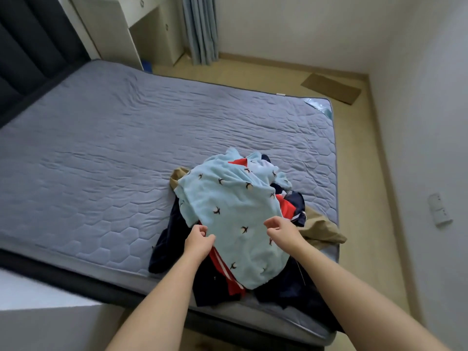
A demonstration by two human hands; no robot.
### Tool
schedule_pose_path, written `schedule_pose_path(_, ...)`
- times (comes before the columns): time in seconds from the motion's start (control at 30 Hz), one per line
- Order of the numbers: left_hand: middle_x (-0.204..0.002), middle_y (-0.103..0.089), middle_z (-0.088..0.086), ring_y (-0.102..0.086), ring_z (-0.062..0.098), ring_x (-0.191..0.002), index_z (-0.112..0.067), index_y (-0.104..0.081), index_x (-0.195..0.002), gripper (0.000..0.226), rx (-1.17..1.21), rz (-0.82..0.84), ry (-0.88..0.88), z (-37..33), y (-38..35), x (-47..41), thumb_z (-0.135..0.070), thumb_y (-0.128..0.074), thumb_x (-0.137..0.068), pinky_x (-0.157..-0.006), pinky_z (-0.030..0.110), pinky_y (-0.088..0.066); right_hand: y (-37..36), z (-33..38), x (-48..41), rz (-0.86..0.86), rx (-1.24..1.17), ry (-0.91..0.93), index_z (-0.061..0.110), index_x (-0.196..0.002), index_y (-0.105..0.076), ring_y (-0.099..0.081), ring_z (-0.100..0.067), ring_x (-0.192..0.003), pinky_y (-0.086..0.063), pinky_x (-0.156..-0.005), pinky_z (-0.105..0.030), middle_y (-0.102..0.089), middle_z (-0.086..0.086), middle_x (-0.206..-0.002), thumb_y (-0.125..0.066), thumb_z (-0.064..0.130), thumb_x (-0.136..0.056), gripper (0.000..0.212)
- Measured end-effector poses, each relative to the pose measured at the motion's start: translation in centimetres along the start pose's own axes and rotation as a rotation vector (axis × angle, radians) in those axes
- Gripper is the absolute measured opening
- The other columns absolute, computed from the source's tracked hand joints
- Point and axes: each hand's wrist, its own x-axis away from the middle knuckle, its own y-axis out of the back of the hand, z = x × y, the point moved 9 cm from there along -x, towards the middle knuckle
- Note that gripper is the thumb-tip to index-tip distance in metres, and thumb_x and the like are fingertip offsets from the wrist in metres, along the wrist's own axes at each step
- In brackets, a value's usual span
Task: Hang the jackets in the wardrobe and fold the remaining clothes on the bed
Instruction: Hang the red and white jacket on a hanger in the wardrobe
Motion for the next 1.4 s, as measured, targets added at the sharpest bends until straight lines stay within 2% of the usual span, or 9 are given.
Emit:
schedule_pose_path(0.23,-0.13,-0.048,0.011,-0.051,0.025,-0.104,-0.01,-0.029,-0.141,0.067,0.191,0.053,0.139,0.5,-2.2,-7.4,-0.015,-0.064,-0.084,-0.082,0.03,-0.04,-1.9,-4.4,-4.9,0.027,0.033,-0.149,0.023,-0.11,-0.06,-0.061,-0.019,-0.097,-0.049,-0.092,-0.035,-0.064,0.003,-0.107,-0.049,0.014,-0.08,0.033)
schedule_pose_path(0.37,-0.127,-0.049,0.009,-0.051,0.025,-0.107,-0.008,-0.031,-0.137,0.067,0.48,0.035,0.257,0.5,-3.6,-10.5,-0.016,-0.069,-0.083,-0.091,0.038,-0.042,-3.4,-6.2,-6.1,0.032,0.0,-0.183,0.021,-0.112,-0.06,-0.058,-0.015,-0.096,-0.047,-0.088,-0.028,-0.061,0.003,-0.107,-0.052,0.013,-0.082,0.033)
schedule_pose_path(0.47,-0.124,-0.057,0.013,-0.055,0.031,-0.112,-0.003,-0.046,-0.13,0.051,0.515,0.104,0.353,1.1,-4.7,-11.9,-0.019,-0.065,-0.087,-0.099,0.046,-0.043,-4.2,-7.0,-6.9,0.024,-0.058,-0.204,0.018,-0.115,-0.059,-0.058,-0.014,-0.094,-0.046,-0.079,-0.024,-0.059,0.002,-0.105,-0.052,0.011,-0.083,0.034)
schedule_pose_path(0.6,-0.113,-0.061,0.008,-0.058,0.025,-0.096,-0.012,-0.055,-0.115,0.023,0.577,0.191,0.252,-1.7,-4.9,-11.5,-0.018,-0.056,-0.093,-0.075,0.036,-0.05,-4.7,-7.0,-7.0,0.005,-0.102,-0.206,0.018,-0.122,-0.054,-0.056,-0.014,-0.096,-0.046,-0.082,-0.025,-0.058,-0.004,-0.117,-0.056,0.013,-0.084,0.038)
schedule_pose_path(0.83,-0.086,-0.074,0.004,-0.07,0.014,-0.075,-0.008,-0.061,-0.104,0.017,0.952,0.439,-0.118,-17.6,0.2,-2.7,-0.013,-0.046,-0.097,-0.056,0.027,-0.055,-3.5,0.6,-4.3,0.024,-0.005,0.04,0.024,-0.151,-0.011,-0.027,-0.007,-0.135,-0.032,-0.111,-0.039,-0.028,0.015,-0.145,-0.077,0.046,-0.061,0.114)
schedule_pose_path(1.0,-0.075,-0.066,0.005,-0.068,0.013,-0.063,-0.007,-0.053,-0.1,0.009,1.008,0.449,-0.391,-28.0,9.3,4.3,-0.014,-0.049,-0.097,-0.057,0.026,-0.057,1.3,8.4,-2.6,-0.279,-0.108,0.051,0.021,-0.101,-0.057,-0.06,-0.025,-0.098,-0.04,-0.067,-0.025,-0.062,0.001,-0.096,-0.055,0.018,-0.089,0.012)
schedule_pose_path(1.1,-0.074,-0.069,0.004,-0.069,0.014,-0.064,-0.009,-0.056,-0.095,0.011,1.019,0.236,-0.461,-29.3,17.1,6.3,-0.017,-0.05,-0.097,-0.055,0.027,-0.055,5.2,14.8,-0.2,-0.331,-0.518,0.198,0.026,-0.091,-0.057,-0.056,-0.012,-0.083,-0.043,-0.056,-0.007,-0.061,0.006,-0.087,-0.043,0.0,-0.091,0.029)
schedule_pose_path(1.23,-0.08,-0.064,0.005,-0.063,0.013,-0.064,-0.011,-0.057,-0.095,0.01,0.918,-0.018,-0.423,-26.9,26.7,7.5,-0.018,-0.05,-0.096,-0.05,0.025,-0.052,10.0,23.8,3.7,-0.315,-0.666,0.309,0.031,-0.089,-0.06,-0.057,0.003,-0.073,-0.045,-0.053,-0.006,-0.062,0.014,-0.086,-0.041,0.006,-0.094,0.032)
schedule_pose_path(1.4,-0.107,-0.067,0.002,-0.067,0.014,-0.09,-0.025,-0.056,-0.118,0.035,0.517,0.317,-0.577,-26.3,28.6,12.1,-0.038,-0.063,-0.086,-0.07,0.032,-0.054,11.7,37.3,9.1,-0.114,-0.773,0.493,0.025,-0.095,-0.067,-0.067,-0.004,-0.075,-0.052,-0.061,-0.018,-0.072,0.005,-0.087,-0.049,0.024,-0.095,0.018)
